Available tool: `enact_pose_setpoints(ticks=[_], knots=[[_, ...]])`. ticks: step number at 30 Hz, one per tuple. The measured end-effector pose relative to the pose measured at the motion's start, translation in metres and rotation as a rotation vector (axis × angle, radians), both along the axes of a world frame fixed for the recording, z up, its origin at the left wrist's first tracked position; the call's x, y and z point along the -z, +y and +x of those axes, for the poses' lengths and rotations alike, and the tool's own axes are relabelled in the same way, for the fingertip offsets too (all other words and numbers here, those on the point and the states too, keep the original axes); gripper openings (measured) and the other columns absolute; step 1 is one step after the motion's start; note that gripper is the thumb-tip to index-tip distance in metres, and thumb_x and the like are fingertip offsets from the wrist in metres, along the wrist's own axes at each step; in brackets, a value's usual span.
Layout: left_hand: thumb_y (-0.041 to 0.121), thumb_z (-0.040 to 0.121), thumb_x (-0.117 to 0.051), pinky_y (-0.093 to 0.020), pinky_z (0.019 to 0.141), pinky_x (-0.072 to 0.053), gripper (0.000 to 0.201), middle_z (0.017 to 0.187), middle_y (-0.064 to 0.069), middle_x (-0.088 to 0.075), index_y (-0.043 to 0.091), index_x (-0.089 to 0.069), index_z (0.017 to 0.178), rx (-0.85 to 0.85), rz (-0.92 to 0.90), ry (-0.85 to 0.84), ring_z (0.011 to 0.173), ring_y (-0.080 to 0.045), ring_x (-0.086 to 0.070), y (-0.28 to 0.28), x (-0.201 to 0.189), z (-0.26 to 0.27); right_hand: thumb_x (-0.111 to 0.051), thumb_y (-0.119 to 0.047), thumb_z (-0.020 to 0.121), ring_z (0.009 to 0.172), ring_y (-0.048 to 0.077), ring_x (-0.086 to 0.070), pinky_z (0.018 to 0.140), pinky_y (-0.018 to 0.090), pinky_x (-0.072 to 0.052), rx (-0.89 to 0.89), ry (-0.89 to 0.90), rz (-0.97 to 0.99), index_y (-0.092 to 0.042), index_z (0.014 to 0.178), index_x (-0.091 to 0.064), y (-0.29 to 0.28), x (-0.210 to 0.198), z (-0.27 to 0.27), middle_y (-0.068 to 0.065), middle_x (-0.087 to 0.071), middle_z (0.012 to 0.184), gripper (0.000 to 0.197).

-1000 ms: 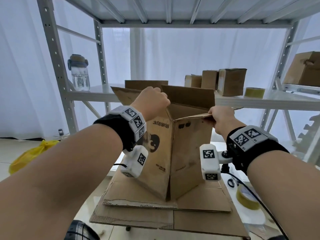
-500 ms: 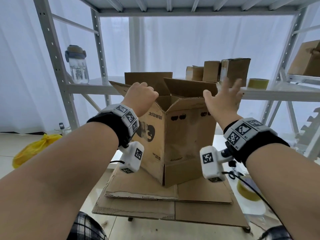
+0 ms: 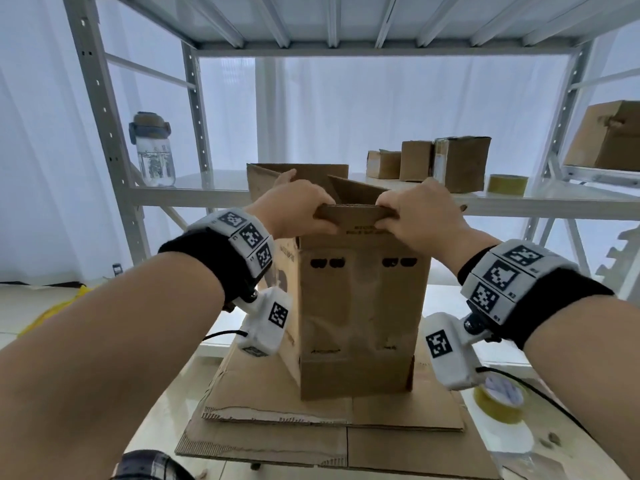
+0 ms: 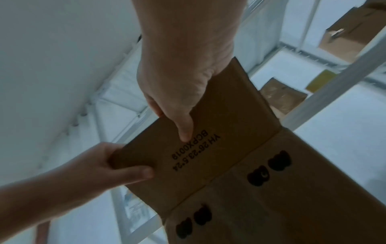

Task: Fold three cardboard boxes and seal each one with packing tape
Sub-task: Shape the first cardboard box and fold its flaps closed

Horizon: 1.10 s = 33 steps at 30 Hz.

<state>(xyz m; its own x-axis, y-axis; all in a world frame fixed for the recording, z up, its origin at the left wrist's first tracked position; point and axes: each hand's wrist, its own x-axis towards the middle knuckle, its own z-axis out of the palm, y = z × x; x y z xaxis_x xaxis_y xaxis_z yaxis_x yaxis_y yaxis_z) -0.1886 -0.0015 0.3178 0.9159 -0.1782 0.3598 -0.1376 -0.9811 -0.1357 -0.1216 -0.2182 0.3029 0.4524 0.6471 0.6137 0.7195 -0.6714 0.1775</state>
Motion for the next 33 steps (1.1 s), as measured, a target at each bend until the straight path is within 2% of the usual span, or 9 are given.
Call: enact_pose_setpoints(ticks=[4,7,11,15,20,24,28,30,33], knots=[[0.046,0.094,-0.049,-0.05,0.117,0.001,0.025,0.083,0.013,-0.064,0.029,-0.067,0.093,-0.103,0.1,0.053,0.101,-0.011,-0.06,0.012,0.001,-0.005,-0.054,-0.057,0.088,0.073,0.013,-0.056,0.071,0.032,-0.049,-0.044,0.16,0.001,-0.025,0.085,-0.064,0.01,-0.007,-0.004,-0.01,-0.055,0.071,0.034],[0.048,0.095,-0.046,-0.051,0.117,0.003,0.029,0.081,0.014,-0.061,0.028,-0.066,0.097,-0.117,0.107,0.041,0.1,-0.01,-0.06,0.018,0.003,-0.012,-0.031,-0.082,0.078,0.085,0.013,-0.051,0.08,0.037,-0.046,0.033,0.161,-0.053,-0.028,0.085,-0.065,0.008,-0.012,0.003,-0.009,-0.057,0.08,0.064],[0.048,0.094,-0.048,-0.051,0.117,0.005,0.026,0.079,0.012,-0.062,0.028,-0.063,0.089,-0.124,0.053,0.04,0.093,-0.01,-0.059,0.026,0.003,-0.015,-0.009,-0.082,0.078,0.087,0.014,-0.041,0.091,0.046,-0.042,-0.013,0.374,0.054,-0.026,0.064,-0.059,0.004,-0.023,0.009,-0.005,-0.052,0.068,0.076],[0.05,0.094,-0.048,-0.052,0.116,0.001,0.025,0.068,0.015,-0.057,0.035,-0.057,0.076,-0.135,-0.007,0.022,0.073,-0.007,-0.046,0.04,0.01,-0.014,-0.021,-0.07,0.091,0.106,0.026,-0.048,0.099,0.049,-0.039,0.122,0.499,0.15,-0.02,0.081,-0.067,-0.001,-0.03,0.018,0.005,-0.062,0.081,0.069],[0.052,0.094,-0.044,-0.054,0.115,0.007,0.034,0.071,0.017,-0.061,0.032,-0.071,0.102,-0.161,-0.007,0.006,0.093,-0.011,-0.052,0.037,0.014,-0.017,-0.026,-0.058,0.098,0.112,0.032,-0.054,0.092,0.039,-0.04,0.024,0.747,0.484,0.001,0.119,-0.06,-0.006,-0.015,0.024,0.019,-0.059,0.122,0.071],[0.061,0.091,-0.041,-0.054,0.115,-0.002,0.044,0.066,0.013,-0.059,0.029,-0.071,0.092,-0.202,-0.062,-0.007,0.094,-0.014,-0.054,0.04,0.016,-0.022,-0.024,-0.073,0.089,0.124,0.019,-0.046,0.104,0.036,-0.03,-0.118,0.909,0.741,-0.015,0.12,-0.06,-0.009,-0.005,0.027,0.003,-0.055,0.13,0.075],[0.081,0.075,-0.033,-0.053,0.11,-0.016,0.067,0.087,0.005,-0.069,0.032,-0.073,0.098,-0.227,-0.243,-0.074,0.101,-0.015,-0.057,0.059,0.027,-0.023,-0.026,-0.101,0.049,0.126,0.004,-0.039,0.111,0.034,-0.022,-0.361,0.982,0.649,-0.027,0.138,-0.042,-0.028,0.019,0.022,-0.018,-0.044,0.136,0.117],[0.09,0.069,-0.029,-0.048,0.107,-0.02,0.077,0.09,0.004,-0.07,0.035,-0.073,0.1,-0.245,-0.317,-0.158,0.101,-0.016,-0.054,0.066,0.034,-0.024,-0.04,-0.092,0.061,0.133,0.011,-0.038,0.113,0.036,-0.025,-0.272,0.902,0.573,-0.025,0.144,-0.033,-0.029,0.037,0.028,-0.011,-0.039,0.145,0.106],[0.069,0.083,-0.048,-0.044,0.105,-0.015,0.045,0.086,0.007,-0.068,0.035,-0.072,0.101,-0.231,-0.465,-0.281,0.097,-0.013,-0.043,0.063,0.04,-0.029,-0.065,-0.051,0.082,0.132,0.027,-0.041,0.111,0.044,-0.035,-0.142,0.627,0.435,-0.026,0.139,-0.042,-0.022,0.066,0.046,0.006,-0.04,0.145,0.066]])
